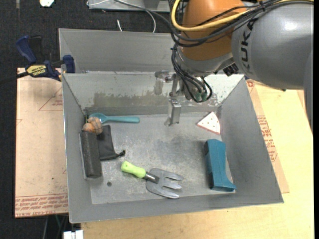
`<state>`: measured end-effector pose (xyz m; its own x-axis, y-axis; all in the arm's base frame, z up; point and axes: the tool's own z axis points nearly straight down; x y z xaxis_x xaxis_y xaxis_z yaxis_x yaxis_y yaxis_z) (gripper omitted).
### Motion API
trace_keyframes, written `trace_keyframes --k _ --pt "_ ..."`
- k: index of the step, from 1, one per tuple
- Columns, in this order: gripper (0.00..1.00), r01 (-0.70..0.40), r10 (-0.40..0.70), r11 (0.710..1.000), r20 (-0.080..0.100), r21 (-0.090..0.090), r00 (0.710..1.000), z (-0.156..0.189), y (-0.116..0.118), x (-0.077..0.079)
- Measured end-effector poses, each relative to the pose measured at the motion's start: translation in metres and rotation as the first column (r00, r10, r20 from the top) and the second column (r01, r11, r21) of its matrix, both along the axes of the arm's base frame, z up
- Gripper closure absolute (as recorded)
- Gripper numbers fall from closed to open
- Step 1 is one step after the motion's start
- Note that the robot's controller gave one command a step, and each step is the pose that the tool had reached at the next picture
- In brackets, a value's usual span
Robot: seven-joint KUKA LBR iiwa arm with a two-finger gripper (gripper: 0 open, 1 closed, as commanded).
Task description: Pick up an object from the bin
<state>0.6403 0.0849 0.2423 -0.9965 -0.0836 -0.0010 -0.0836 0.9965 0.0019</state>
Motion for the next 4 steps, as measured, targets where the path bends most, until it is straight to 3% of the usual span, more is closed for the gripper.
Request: trace_keyframes --k 1,2,3,4 --pt "0.00 0.040 -0.040 0.999 0.007 0.002 0.999 -0.048 0.017 -0.039" --pt "0.00 -0.088 0.088 0.996 0.008 -0.001 0.996 -0.069 0.052 -0.046" --pt "0.00 -0.112 0.112 0.994 0.006 0.001 0.994 -0.098 0.087 -0.081" --pt "0.00 -0.034 0.034 0.999 0.008 0.003 0.999 -0.105 0.098 -0.096"
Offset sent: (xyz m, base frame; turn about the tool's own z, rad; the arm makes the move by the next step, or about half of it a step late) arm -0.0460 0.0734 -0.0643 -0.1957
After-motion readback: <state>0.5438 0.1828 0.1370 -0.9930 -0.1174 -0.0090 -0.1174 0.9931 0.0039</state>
